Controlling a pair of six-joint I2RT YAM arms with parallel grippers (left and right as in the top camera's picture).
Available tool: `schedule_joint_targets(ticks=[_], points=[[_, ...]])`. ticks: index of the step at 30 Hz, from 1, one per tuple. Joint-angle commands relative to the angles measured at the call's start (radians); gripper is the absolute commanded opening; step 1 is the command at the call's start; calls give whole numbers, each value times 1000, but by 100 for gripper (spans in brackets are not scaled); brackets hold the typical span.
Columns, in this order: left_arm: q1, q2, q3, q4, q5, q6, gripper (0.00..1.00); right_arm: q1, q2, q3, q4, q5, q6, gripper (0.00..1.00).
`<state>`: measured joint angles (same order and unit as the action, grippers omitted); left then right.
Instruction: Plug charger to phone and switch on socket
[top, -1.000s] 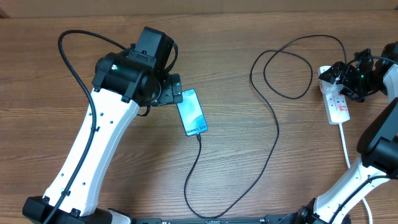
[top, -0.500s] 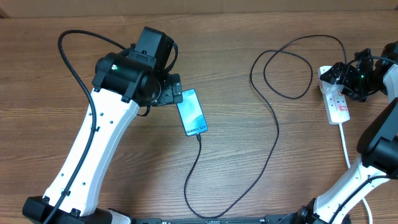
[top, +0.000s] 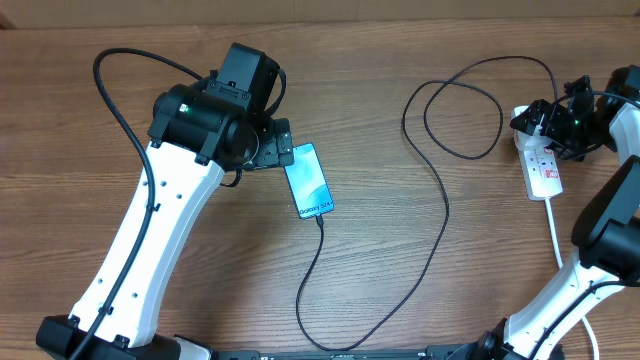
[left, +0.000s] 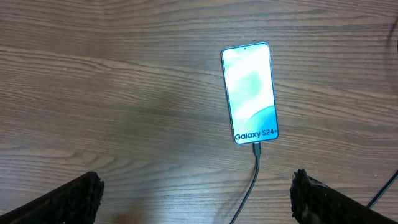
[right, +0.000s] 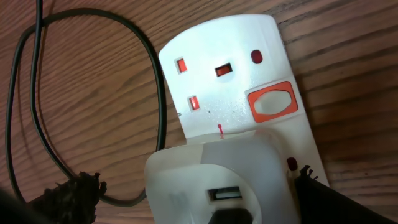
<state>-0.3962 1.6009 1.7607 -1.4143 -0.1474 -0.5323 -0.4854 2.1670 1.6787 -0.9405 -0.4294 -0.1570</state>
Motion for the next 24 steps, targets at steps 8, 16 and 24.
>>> schedule_joint_targets(ticks=[8,16,24], points=[[-2,2,9,1,-16,1,100,18,5,-28,1,-12,9,100],[-2,2,9,1,-16,1,100,-15,5,20,-25,10,9,100],[-2,2,9,1,-16,1,100,-23,5,31,-26,25,9,100]])
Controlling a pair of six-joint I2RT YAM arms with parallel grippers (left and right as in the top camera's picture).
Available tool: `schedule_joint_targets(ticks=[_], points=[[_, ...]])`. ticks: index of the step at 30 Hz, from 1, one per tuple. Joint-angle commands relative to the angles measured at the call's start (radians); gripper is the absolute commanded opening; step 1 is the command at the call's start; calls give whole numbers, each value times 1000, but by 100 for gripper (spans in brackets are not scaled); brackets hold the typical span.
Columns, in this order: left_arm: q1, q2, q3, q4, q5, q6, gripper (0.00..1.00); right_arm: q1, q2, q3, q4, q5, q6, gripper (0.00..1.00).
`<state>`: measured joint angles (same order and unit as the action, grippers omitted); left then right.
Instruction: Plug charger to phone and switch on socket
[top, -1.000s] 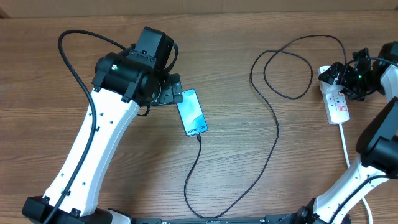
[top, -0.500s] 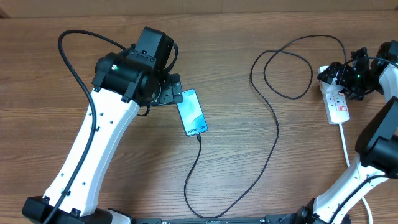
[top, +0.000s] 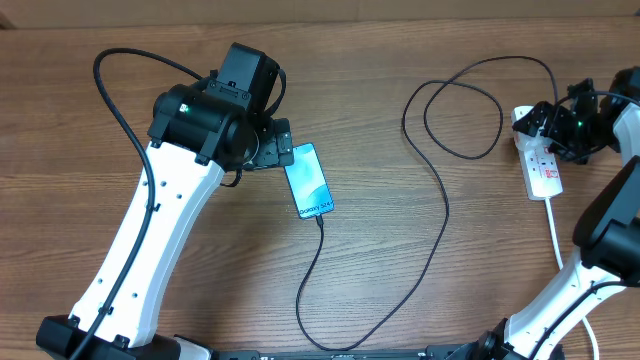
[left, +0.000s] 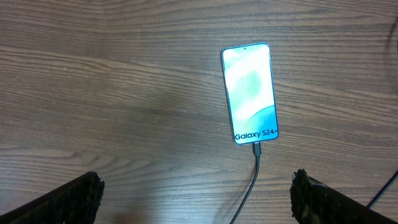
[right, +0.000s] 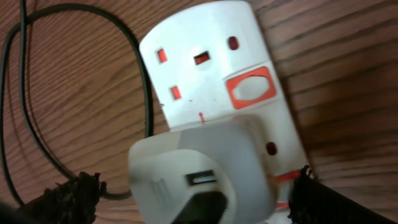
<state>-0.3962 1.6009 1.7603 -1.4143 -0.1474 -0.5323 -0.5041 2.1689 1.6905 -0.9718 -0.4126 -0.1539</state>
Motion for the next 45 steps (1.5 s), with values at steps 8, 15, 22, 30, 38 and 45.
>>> schedule_joint_targets(ticks=[8,15,22,30,38,45], points=[[-2,2,10,1,-16,1,100,-4,3,18,-7,8,6,100],[-2,2,10,1,-16,1,100,9,3,10,-33,-37,6,100],[-2,2,10,1,-16,1,99,31,3,-3,-21,-37,6,100],[-2,2,10,1,-16,1,100,39,3,-3,-27,-82,-2,100],[-2,2,10,1,-16,1,100,39,3,-3,-41,-158,-20,100],[-2,2,10,1,-16,1,100,39,3,-3,-57,-174,-31,100]])
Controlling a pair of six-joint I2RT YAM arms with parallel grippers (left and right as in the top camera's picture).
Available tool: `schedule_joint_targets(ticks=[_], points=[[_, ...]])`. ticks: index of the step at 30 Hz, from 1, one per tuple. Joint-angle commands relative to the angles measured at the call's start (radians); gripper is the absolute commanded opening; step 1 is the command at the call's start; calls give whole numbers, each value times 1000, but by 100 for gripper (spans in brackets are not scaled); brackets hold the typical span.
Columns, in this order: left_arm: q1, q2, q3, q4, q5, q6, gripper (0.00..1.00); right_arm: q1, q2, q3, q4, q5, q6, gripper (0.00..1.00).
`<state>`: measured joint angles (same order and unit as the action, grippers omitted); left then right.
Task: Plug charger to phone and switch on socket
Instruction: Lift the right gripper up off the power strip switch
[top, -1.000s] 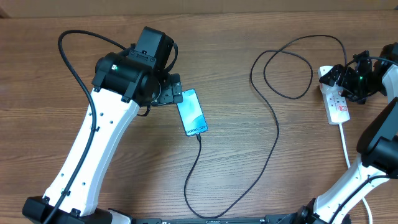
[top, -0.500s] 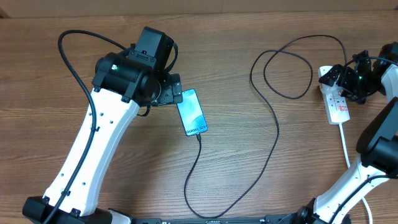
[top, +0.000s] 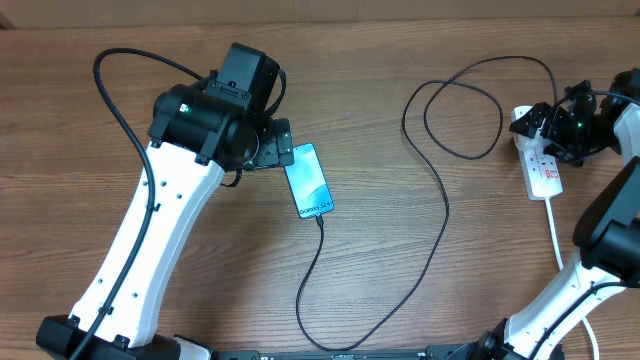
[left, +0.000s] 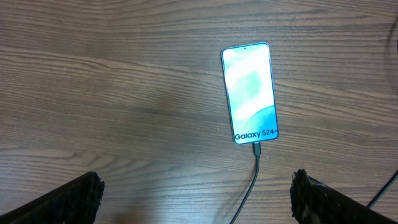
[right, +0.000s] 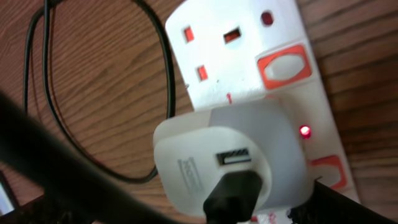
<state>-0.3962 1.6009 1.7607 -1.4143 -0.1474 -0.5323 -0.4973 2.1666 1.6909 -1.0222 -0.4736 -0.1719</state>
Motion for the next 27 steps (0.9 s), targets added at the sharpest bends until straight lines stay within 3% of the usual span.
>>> schedule_joint_targets(ticks=[1,6,17,27], points=[[-2,2,9,1,-16,1,100,32,5,-3,-8,-113,-13,100],[-2,2,9,1,-16,1,100,32,5,-3,-1,-111,-1,100],[-2,2,9,1,-16,1,100,6,-35,26,-25,108,203,100],[-2,2,9,1,-16,1,100,6,-335,26,-152,261,281,100]])
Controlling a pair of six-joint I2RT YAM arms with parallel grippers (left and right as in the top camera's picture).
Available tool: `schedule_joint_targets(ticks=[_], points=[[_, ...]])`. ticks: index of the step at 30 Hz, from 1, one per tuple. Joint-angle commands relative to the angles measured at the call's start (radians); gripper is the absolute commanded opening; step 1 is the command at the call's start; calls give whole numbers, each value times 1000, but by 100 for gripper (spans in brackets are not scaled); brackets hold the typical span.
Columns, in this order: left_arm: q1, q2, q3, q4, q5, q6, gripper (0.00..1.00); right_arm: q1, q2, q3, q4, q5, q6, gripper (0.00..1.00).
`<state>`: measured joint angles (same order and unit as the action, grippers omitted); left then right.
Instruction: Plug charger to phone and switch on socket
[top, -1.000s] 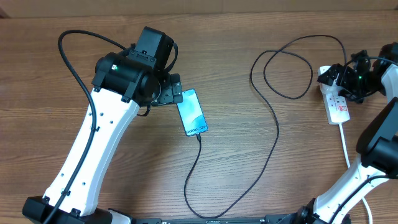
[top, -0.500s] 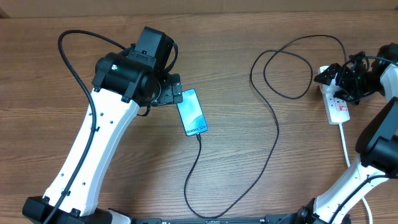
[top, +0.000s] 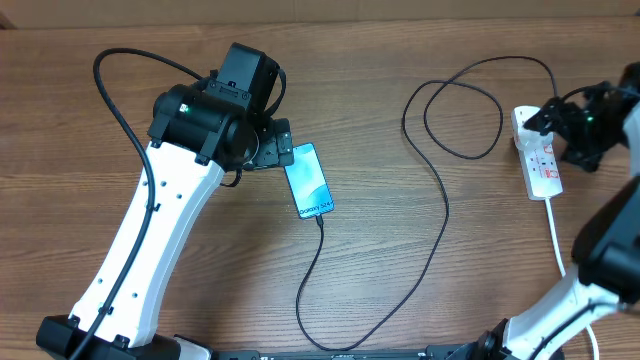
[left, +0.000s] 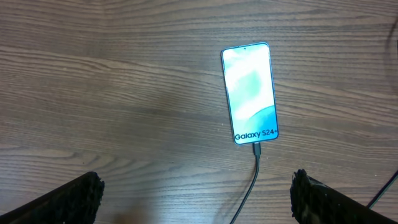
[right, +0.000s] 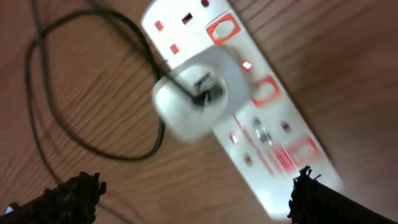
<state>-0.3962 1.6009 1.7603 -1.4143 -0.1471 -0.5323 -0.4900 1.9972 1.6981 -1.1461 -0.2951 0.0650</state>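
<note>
The phone (left: 250, 93) lies face up with its screen lit, and the black charger cable (left: 251, 177) is plugged into its lower end. My left gripper (left: 196, 199) hangs open above the table just short of it. The cable (top: 440, 215) loops across to the white charger (right: 198, 94), which sits in the white power strip (right: 273, 143). Beside the charger a red light (right: 247, 65) glows. My right gripper (right: 196, 196) is open, high over the strip, holding nothing. In the overhead view it (top: 580, 128) hovers just right of the strip (top: 543, 170).
The strip's white lead (top: 556, 235) runs toward the table's front at the right. A loop of black cable (top: 452, 110) lies left of the strip. The left arm (top: 170, 210) reaches over the table's left half.
My right gripper has drawn back from the power strip, so the wrist view now takes in most of the strip. The red light stays on. Left gripper and phone are unchanged.
My right gripper was first close over the strip's charger end with the indicator beside the charger dark, and likewise at the second moment. By the third moment that indicator glowed red. Now the gripper stands higher. The phone kept its cable throughout, left arm still.
</note>
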Motion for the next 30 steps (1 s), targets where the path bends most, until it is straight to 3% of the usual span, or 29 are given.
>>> schedule_joint_targets(ticks=[1,12,30], points=[[-2,2,10,1,-17,1,100,-1,-202,19,-50,86,43,100],[-2,2,10,1,-17,1,100,1,-536,19,-150,40,114,100],[-2,2,10,1,-17,1,100,1,-546,19,-150,40,114,100]])
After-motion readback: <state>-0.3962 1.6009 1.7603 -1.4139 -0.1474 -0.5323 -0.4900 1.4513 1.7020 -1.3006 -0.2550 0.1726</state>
